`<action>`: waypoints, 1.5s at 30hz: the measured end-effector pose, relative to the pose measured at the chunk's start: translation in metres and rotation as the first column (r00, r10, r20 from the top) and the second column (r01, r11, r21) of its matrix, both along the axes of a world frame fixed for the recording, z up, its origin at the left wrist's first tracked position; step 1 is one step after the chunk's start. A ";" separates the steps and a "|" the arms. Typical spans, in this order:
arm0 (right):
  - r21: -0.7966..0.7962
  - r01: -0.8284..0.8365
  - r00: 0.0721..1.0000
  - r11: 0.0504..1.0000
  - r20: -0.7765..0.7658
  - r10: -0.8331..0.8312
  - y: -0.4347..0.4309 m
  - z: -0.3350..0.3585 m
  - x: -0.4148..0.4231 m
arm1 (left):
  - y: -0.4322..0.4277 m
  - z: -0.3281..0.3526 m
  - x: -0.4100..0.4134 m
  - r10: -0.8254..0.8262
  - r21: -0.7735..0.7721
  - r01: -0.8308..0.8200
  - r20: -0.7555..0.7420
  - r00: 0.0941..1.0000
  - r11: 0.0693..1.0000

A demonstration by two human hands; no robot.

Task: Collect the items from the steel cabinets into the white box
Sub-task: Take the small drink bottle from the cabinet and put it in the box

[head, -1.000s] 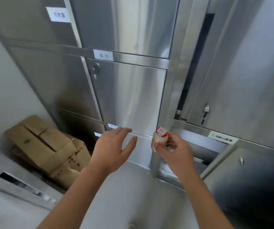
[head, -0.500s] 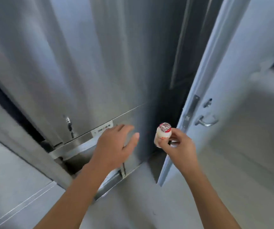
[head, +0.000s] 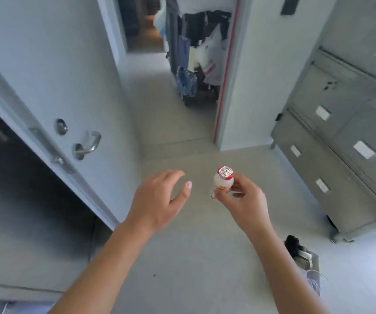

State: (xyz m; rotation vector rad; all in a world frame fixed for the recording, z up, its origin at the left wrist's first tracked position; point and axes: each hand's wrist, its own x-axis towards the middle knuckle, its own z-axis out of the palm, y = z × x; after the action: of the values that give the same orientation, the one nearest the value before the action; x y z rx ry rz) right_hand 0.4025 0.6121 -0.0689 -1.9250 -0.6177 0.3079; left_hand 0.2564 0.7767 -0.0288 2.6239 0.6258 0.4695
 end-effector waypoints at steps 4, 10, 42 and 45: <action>-0.009 0.189 0.982 0.982 -0.001 -0.189 -0.086 -0.003 0.041 | -0.060 -0.005 0.079 -0.189 -0.017 0.189 0.006 0.982 0.982; -0.010 0.396 0.918 0.918 -0.025 -0.396 -0.190 -0.012 0.090 | -0.142 -0.021 0.170 -0.395 0.009 0.395 0.001 0.919 0.919; -0.180 0.849 0.444 0.497 -0.269 -0.855 -0.344 -0.198 0.286 | -0.305 -0.208 0.523 -0.867 -0.168 0.875 -0.308 0.391 0.454; -0.212 0.860 0.396 0.463 -0.295 -0.870 -0.345 -0.244 0.281 | -0.311 -0.256 0.522 -0.882 -0.210 0.887 -0.337 0.330 0.412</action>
State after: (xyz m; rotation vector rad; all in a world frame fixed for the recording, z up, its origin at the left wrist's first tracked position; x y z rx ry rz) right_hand 0.6837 0.2667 -0.3134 -1.8720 0.7096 -0.0265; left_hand 0.7783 0.4661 -0.2846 2.5731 -0.8006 -0.4487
